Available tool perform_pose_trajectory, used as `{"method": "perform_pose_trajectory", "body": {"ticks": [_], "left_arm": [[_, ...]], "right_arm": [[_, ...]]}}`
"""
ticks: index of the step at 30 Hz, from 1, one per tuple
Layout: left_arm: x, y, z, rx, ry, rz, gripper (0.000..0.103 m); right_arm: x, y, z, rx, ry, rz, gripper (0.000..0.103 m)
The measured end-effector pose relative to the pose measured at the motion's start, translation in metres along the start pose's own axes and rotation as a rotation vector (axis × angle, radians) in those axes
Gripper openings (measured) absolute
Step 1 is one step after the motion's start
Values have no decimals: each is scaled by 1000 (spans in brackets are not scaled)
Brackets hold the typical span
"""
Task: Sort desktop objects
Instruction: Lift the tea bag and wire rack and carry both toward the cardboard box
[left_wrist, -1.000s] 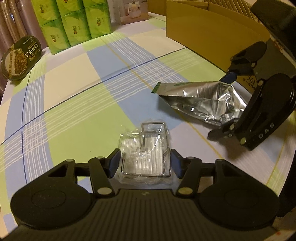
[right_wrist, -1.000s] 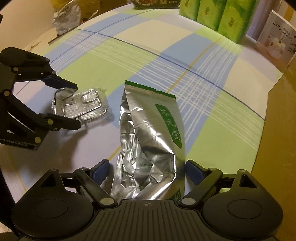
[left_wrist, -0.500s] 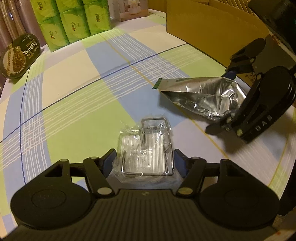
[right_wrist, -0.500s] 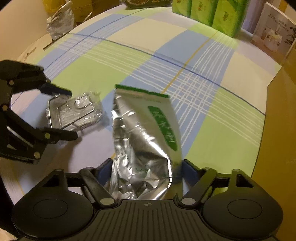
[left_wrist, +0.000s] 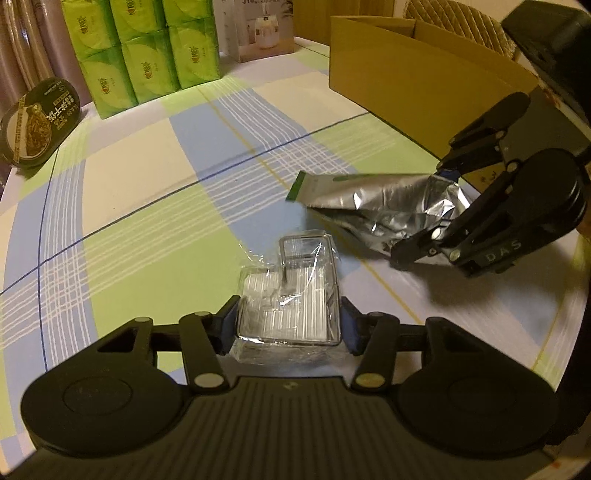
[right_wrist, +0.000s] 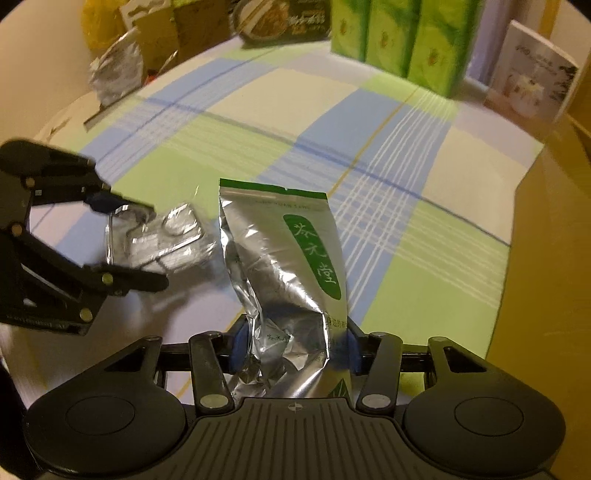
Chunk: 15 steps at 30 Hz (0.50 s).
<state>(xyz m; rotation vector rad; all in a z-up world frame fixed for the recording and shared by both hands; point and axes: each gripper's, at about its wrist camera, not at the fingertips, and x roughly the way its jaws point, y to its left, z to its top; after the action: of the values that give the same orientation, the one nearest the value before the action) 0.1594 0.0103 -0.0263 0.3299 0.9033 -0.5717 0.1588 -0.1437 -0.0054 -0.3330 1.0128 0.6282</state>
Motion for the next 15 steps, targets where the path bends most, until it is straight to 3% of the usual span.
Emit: {"method": "perform_pose_trajectory", "body": {"ticks": [15], "left_arm": [[-4,1,25,-65,-31,62,49]], "right_arm": [[-19,-13,7,88,-109,-28,47]]}}
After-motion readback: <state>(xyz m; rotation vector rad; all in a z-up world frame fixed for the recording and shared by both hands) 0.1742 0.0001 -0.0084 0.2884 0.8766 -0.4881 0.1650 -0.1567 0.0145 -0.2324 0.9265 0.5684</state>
